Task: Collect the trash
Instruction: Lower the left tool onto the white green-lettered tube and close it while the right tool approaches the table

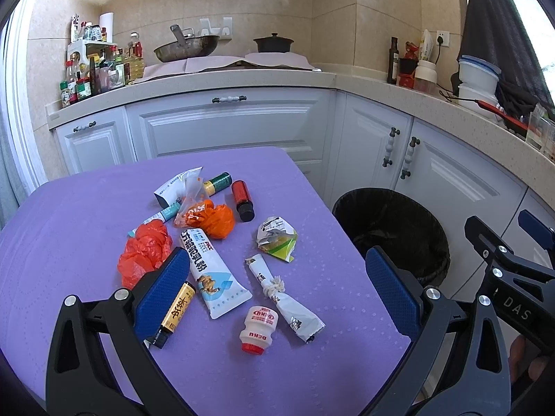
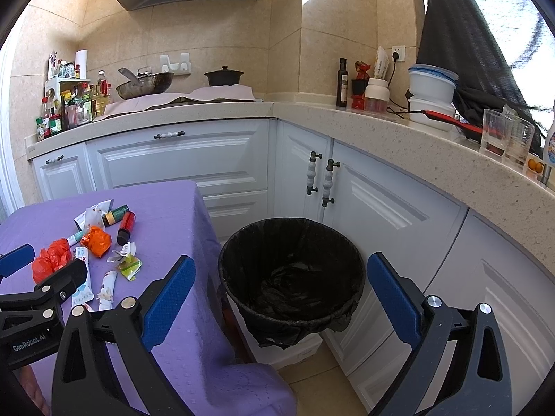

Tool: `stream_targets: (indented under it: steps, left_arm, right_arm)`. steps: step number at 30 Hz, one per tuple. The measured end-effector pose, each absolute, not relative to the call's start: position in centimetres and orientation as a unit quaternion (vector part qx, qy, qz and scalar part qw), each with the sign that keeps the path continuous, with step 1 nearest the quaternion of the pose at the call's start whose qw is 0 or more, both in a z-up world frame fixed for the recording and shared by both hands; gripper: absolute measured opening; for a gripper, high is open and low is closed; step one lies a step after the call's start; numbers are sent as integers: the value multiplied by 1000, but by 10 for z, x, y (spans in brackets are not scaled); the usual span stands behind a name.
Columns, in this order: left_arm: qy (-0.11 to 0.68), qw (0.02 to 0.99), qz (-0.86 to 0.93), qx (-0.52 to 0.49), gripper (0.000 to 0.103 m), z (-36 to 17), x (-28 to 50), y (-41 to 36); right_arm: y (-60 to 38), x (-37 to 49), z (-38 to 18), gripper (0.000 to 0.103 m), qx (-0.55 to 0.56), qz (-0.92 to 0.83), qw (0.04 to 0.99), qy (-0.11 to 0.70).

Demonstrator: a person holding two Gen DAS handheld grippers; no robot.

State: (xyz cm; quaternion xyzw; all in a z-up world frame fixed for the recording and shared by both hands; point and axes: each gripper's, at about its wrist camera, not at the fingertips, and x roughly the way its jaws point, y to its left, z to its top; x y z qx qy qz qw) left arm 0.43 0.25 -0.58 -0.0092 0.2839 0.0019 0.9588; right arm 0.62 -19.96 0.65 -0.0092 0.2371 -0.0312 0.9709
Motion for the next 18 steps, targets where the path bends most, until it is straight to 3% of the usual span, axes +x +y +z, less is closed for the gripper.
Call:
stream_targets:
  steps: [18]
  left_arm:
    - [317,946,71,-15,99,-26,-6,67]
  right_arm:
    - [-150,16,-5,97,-25,36,964,261]
